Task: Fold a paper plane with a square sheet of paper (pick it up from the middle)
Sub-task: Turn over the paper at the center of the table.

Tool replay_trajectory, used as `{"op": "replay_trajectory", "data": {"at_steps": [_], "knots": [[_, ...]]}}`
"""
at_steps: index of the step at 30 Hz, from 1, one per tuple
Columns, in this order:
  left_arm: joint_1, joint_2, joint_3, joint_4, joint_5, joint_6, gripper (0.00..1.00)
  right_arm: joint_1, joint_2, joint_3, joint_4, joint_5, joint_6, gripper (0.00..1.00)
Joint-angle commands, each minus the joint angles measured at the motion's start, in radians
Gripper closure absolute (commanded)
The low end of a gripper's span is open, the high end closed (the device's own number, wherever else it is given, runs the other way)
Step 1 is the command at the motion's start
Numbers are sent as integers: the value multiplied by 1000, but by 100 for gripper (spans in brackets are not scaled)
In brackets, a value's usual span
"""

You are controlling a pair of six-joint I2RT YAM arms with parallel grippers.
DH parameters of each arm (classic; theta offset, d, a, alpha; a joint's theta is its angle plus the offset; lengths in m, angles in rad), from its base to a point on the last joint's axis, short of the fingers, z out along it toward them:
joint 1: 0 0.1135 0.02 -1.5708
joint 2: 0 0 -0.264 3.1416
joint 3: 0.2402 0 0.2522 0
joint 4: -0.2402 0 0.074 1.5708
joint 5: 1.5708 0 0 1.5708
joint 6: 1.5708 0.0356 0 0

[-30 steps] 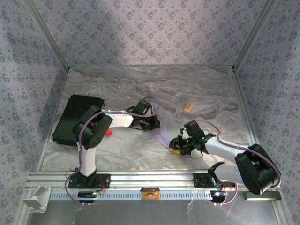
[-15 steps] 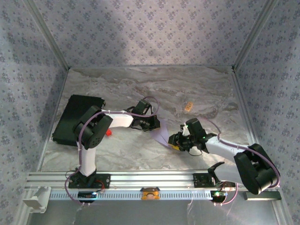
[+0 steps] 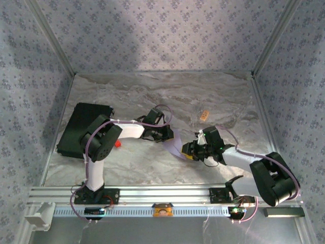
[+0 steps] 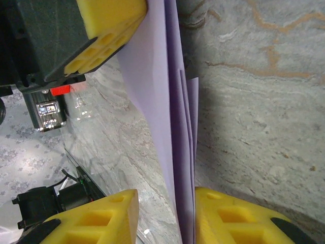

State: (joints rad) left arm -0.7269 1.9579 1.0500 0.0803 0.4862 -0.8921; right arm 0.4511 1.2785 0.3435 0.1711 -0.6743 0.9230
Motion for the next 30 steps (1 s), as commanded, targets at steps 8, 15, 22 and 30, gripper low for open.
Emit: {"op": "replay_trajectory", "data": {"at_steps": [8,15,22,30], "knots": [[-2,-20,-26,3,0,-16,90,-12,19,2,-3,-16,-50,79],[6,-55,-46,84,23,-46,84,-13,24,5,-18,-3,-84,91],[8,-127,-61,80,18,-27,73,-10,-61,-9,-65,60,-126,94],[8,-204,-92,82,-25,-7,63,-5,-164,23,-192,120,-195,94]]}}
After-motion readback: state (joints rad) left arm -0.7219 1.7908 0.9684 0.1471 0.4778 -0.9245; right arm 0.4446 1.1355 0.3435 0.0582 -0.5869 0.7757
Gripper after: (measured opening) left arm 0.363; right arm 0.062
